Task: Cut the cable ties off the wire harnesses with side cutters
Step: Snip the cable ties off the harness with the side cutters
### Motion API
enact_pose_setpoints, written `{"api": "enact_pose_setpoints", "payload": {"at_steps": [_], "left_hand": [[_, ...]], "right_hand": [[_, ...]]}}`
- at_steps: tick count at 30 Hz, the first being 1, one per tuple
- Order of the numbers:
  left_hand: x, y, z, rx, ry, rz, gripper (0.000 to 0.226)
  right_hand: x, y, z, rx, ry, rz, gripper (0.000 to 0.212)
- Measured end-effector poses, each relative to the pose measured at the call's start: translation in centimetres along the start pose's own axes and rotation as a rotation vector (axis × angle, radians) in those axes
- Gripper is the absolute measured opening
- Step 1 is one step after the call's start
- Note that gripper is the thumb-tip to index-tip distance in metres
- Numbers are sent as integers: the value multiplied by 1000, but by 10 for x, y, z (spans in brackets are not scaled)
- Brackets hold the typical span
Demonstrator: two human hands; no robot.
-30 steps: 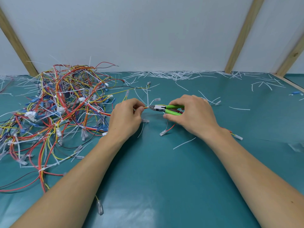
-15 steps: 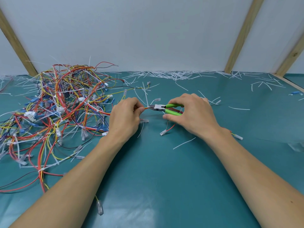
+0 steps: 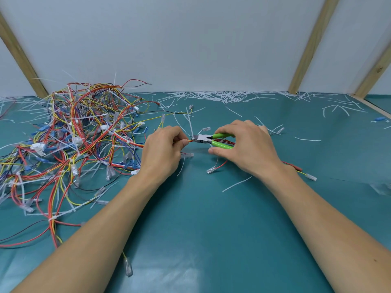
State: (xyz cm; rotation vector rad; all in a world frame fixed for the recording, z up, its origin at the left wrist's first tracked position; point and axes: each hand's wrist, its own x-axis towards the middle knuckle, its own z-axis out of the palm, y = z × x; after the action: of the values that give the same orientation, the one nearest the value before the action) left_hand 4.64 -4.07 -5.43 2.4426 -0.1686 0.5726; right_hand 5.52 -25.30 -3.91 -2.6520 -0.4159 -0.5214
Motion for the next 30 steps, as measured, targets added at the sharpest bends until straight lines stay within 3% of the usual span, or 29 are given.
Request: {"api": "enact_pose_setpoints", "payload": {"at_steps": [30], "left_hand": [[-1, -1, 2, -28, 19, 3, 7]], "right_hand": [[0, -3, -4, 31, -121, 88, 26]]}}
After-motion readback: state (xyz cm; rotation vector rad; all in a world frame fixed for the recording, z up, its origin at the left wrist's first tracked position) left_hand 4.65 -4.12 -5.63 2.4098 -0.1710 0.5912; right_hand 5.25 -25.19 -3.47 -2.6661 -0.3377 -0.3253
